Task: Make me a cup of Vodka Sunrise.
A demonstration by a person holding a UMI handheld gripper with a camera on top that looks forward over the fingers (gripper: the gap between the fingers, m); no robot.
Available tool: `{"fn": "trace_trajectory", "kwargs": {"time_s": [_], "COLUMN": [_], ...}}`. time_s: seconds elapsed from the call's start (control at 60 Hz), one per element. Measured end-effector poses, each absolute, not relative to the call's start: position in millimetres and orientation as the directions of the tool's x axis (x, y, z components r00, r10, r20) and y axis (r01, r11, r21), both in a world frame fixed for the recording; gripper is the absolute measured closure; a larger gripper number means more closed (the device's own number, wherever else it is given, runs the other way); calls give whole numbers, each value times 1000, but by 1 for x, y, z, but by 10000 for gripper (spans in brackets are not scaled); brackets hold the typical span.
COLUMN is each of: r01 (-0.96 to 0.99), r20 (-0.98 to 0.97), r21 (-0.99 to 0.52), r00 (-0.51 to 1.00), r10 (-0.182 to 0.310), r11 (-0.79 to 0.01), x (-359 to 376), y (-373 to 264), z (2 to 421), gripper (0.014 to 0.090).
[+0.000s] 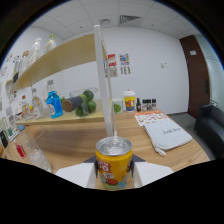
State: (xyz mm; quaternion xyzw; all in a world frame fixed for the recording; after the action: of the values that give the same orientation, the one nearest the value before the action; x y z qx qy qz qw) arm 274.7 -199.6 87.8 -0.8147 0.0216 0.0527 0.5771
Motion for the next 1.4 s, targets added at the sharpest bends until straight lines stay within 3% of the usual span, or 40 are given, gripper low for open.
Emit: {"fn": "trace_trajectory", "kwargs": {"time_s": [0.25, 0.717, 0.8, 0.917, 1.017, 1.15, 1.25, 1.4], "r01": [-69, -41, -36, -28, -40, -25, -7, -37], "r20": [-86, -29, -9, 28, 30, 41, 46, -2], "r21": [-896, -882, -873, -876, -892, -922, -932, -932], "r00": [996, 999, 998, 994, 989, 986, 989, 995], "r10": [19, -34, -57, -109, -147, -161, -140, -98], "r11": [-438, -469, -486, -481, -449, -388, -362, -360], "x": [272, 276, 279, 287, 284, 258, 218, 148], "y": [-204, -225, -226, -233, -245, -264, -277, -291], "z": [43, 35, 35, 57, 95, 155, 185, 193], "gripper": [529, 509, 460, 181, 191, 193, 195, 188]}}
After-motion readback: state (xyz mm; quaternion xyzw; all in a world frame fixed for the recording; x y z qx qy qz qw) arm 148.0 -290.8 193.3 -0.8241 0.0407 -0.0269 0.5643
